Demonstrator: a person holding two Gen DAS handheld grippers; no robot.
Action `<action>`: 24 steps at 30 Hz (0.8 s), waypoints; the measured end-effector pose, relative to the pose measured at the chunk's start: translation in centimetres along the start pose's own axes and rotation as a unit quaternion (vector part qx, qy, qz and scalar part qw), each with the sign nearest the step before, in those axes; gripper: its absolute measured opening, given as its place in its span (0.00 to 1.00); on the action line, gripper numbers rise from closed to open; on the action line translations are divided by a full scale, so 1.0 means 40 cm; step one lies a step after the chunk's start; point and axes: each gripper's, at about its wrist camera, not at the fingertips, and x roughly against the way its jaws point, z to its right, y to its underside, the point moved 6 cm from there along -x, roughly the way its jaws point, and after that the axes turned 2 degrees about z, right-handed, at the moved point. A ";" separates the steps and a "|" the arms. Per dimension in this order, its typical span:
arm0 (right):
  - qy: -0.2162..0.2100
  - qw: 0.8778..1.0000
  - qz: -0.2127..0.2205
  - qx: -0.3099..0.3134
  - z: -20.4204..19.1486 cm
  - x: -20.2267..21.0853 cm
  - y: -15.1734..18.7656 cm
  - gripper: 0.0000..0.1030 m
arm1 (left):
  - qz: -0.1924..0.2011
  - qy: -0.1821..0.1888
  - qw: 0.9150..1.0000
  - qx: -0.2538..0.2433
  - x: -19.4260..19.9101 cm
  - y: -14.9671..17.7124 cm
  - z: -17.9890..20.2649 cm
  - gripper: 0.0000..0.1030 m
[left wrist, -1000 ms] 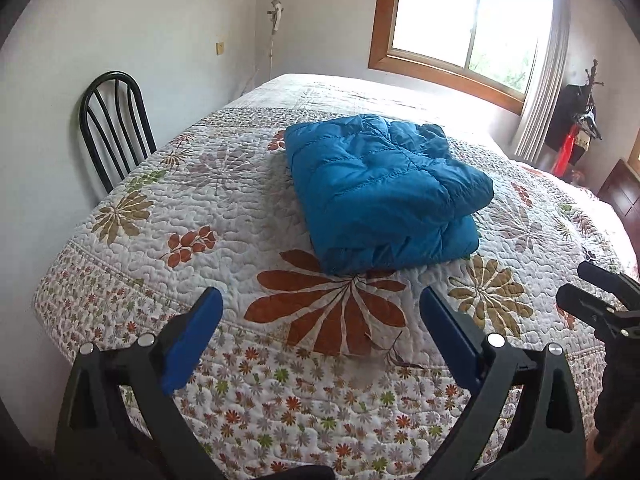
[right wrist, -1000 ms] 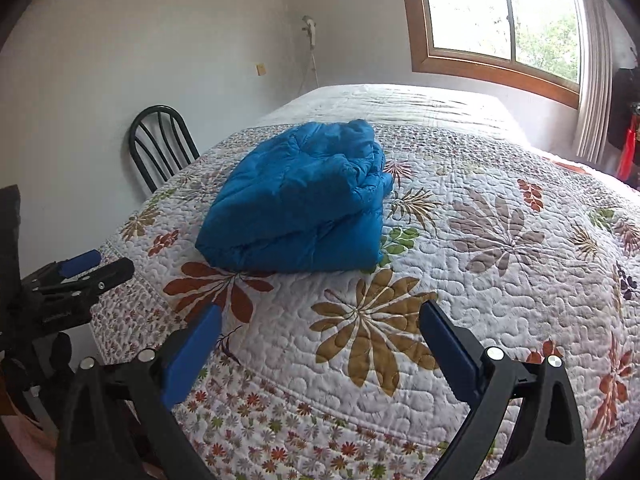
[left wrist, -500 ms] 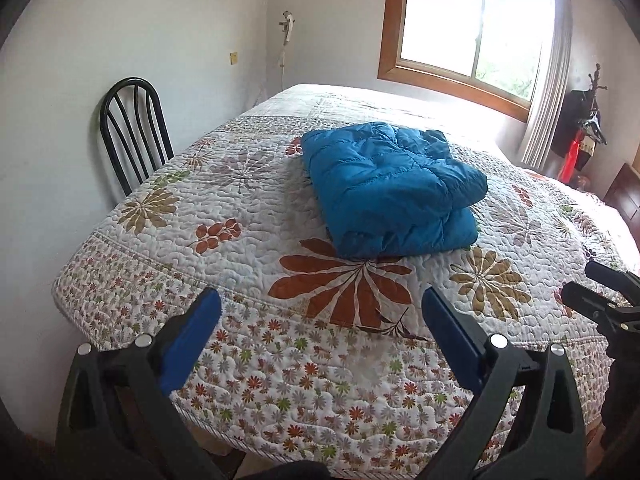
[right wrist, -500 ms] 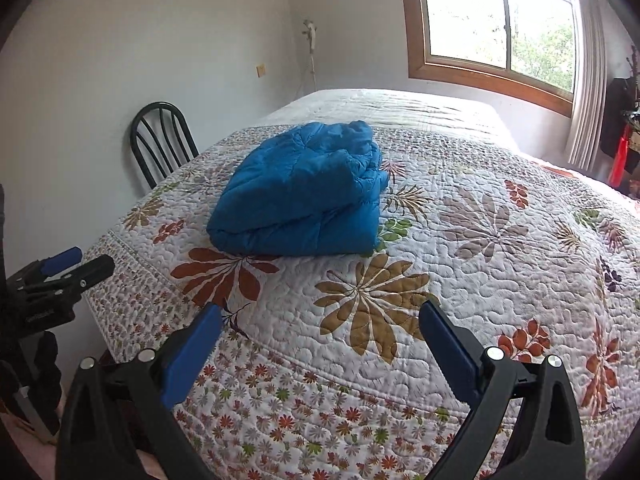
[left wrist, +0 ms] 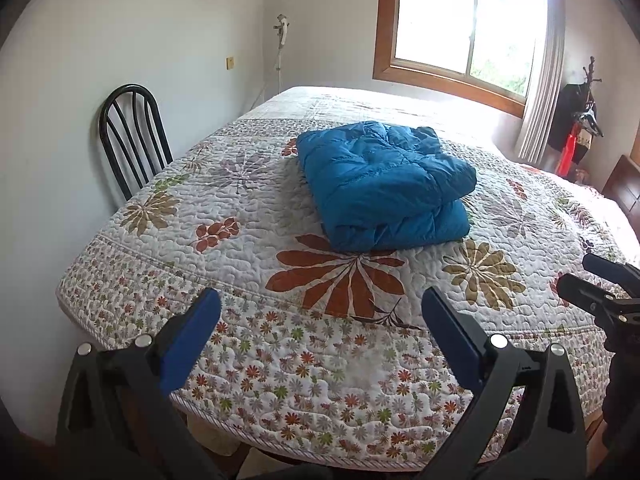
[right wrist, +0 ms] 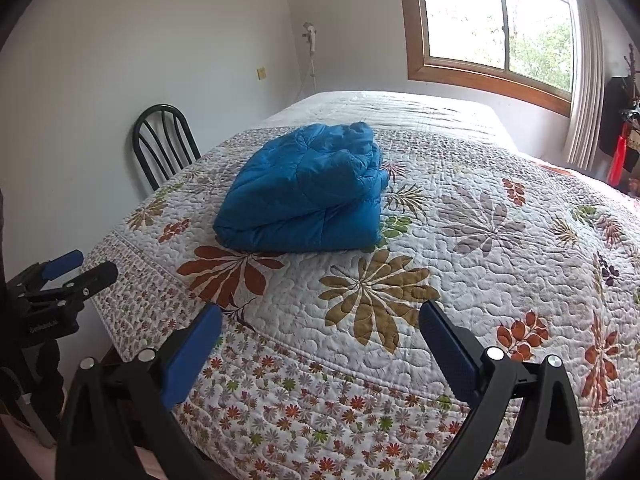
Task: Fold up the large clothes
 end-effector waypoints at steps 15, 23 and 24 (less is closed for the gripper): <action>-0.002 1.000 -0.002 0.004 -0.005 -0.001 0.001 0.96 | -0.001 0.000 1.000 -0.001 0.001 0.000 0.002 0.97; -0.003 1.000 -0.007 0.003 -0.004 -0.006 0.004 0.96 | -0.003 0.001 1.000 0.000 -0.001 0.002 0.000 0.97; -0.003 1.000 -0.007 0.004 -0.004 -0.006 0.004 0.96 | -0.003 0.001 1.000 0.000 -0.002 0.002 -0.001 0.97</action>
